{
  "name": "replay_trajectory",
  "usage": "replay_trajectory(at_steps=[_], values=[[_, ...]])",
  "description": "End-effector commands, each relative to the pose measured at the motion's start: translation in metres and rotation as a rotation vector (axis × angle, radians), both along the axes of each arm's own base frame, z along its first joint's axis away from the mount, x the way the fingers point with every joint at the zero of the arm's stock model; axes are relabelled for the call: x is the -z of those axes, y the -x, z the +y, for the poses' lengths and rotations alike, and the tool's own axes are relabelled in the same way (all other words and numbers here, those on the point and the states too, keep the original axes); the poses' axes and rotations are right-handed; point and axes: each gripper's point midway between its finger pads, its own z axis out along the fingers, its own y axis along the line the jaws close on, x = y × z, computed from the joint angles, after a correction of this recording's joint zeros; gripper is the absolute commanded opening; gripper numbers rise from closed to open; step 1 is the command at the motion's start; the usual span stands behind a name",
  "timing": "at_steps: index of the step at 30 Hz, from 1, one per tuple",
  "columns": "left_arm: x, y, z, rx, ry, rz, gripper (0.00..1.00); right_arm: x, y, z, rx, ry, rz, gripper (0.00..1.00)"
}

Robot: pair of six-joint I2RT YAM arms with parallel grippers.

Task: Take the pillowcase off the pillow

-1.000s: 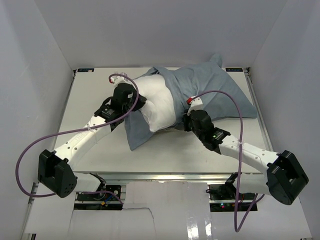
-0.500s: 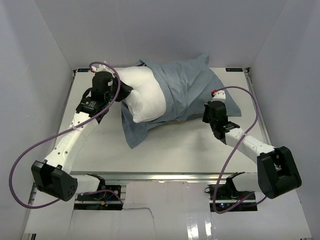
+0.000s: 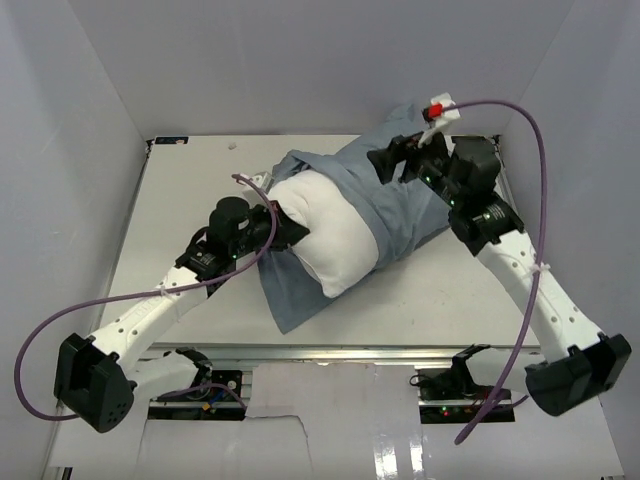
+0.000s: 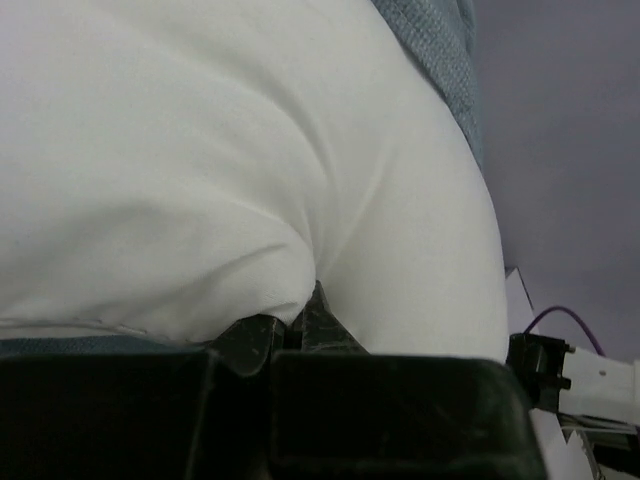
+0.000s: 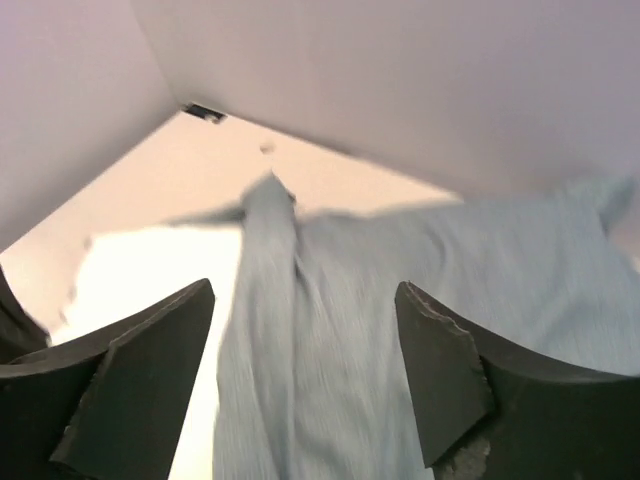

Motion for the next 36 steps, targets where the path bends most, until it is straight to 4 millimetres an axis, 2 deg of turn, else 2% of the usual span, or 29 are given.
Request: replay_trajectory(at_steps=[1, 2, 3, 4, 5, 6, 7, 8, 9, 10, 14, 15, 16, 17, 18, 20, 21, 23, 24, 25, 27, 28, 29, 32, 36], values=[[-0.044, 0.018, -0.019, 0.093, 0.089, -0.196, 0.0, 0.017, -0.007, 0.047, -0.212, 0.109, 0.073, 0.81], [-0.044, 0.023, -0.024, 0.112, 0.099, -0.205, 0.0, 0.017, -0.011, 0.056, -0.234, 0.124, 0.079, 0.82], [-0.034, 0.024, -0.024, 0.117, 0.09, -0.192, 0.0, 0.002, -0.009, 0.069, -0.261, 0.136, 0.064, 0.83], [-0.032, 0.026, -0.027, 0.13, 0.085, -0.2, 0.0, 0.02, -0.02, 0.081, -0.284, 0.189, 0.086, 0.85], [-0.03, 0.027, -0.028, 0.133, 0.083, -0.198, 0.0, 0.024, -0.024, 0.089, -0.302, 0.209, 0.094, 0.87], [-0.023, 0.028, -0.029, 0.143, 0.079, -0.188, 0.0, 0.017, -0.024, 0.098, -0.328, 0.218, 0.086, 0.88], [-0.023, 0.029, -0.031, 0.154, 0.081, -0.196, 0.0, 0.039, -0.035, 0.108, -0.345, 0.256, 0.126, 0.89], [-0.022, 0.032, -0.034, 0.168, 0.079, -0.195, 0.0, 0.046, -0.038, 0.116, -0.357, 0.274, 0.141, 0.89], [-0.021, 0.034, -0.036, 0.178, 0.076, -0.195, 0.0, 0.042, -0.042, 0.12, -0.359, 0.288, 0.143, 0.91], [-0.019, 0.035, -0.039, 0.188, 0.07, -0.195, 0.0, 0.066, -0.053, 0.129, -0.363, 0.321, 0.186, 0.92], [-0.017, 0.038, -0.045, 0.198, 0.056, -0.206, 0.0, 0.098, -0.079, 0.153, -0.385, 0.38, 0.24, 0.94], [-0.016, 0.037, -0.045, 0.196, 0.052, -0.207, 0.0, 0.126, -0.086, 0.162, -0.4, 0.411, 0.291, 0.94], [-0.018, 0.038, -0.045, 0.194, 0.052, -0.211, 0.0, 0.12, -0.09, 0.165, -0.396, 0.425, 0.291, 0.94], [-0.018, 0.037, -0.045, 0.195, 0.05, -0.214, 0.0, 0.127, -0.09, 0.17, -0.399, 0.445, 0.301, 0.94], [-0.018, 0.038, -0.045, 0.197, 0.05, -0.216, 0.0, 0.147, -0.095, 0.173, -0.397, 0.471, 0.34, 0.94], [-0.023, 0.039, -0.043, 0.186, 0.053, -0.229, 0.0, 0.158, -0.094, 0.17, -0.383, 0.498, 0.378, 0.9], [-0.024, 0.038, -0.042, 0.179, 0.053, -0.232, 0.0, 0.162, -0.094, 0.169, -0.379, 0.507, 0.385, 0.75], [-0.028, 0.035, -0.037, 0.144, 0.049, -0.24, 0.0, 0.172, -0.095, 0.164, -0.358, 0.523, 0.392, 0.52], [-0.028, 0.034, -0.035, 0.132, 0.042, -0.235, 0.0, 0.169, -0.097, 0.162, -0.345, 0.525, 0.381, 0.23], [-0.029, 0.03, -0.032, 0.104, 0.036, -0.233, 0.0, 0.165, -0.104, 0.159, -0.321, 0.522, 0.365, 0.08], [-0.032, 0.028, -0.031, 0.085, 0.03, -0.224, 0.0, 0.161, -0.115, 0.155, -0.273, 0.515, 0.357, 0.08], [-0.034, 0.025, -0.029, 0.065, 0.027, -0.222, 0.0, 0.144, -0.128, 0.152, -0.234, 0.491, 0.323, 0.08], [-0.043, 0.023, -0.028, 0.054, 0.035, -0.229, 0.0, 0.147, -0.139, 0.149, -0.197, 0.487, 0.323, 0.08], [-0.059, 0.025, -0.027, 0.042, 0.053, -0.24, 0.0, 0.137, -0.176, 0.127, -0.043, 0.458, 0.283, 0.08], [-0.095, 0.039, -0.014, 0.003, 0.094, -0.273, 0.0, 0.145, -0.206, 0.098, 0.09, 0.435, 0.29, 0.08]])
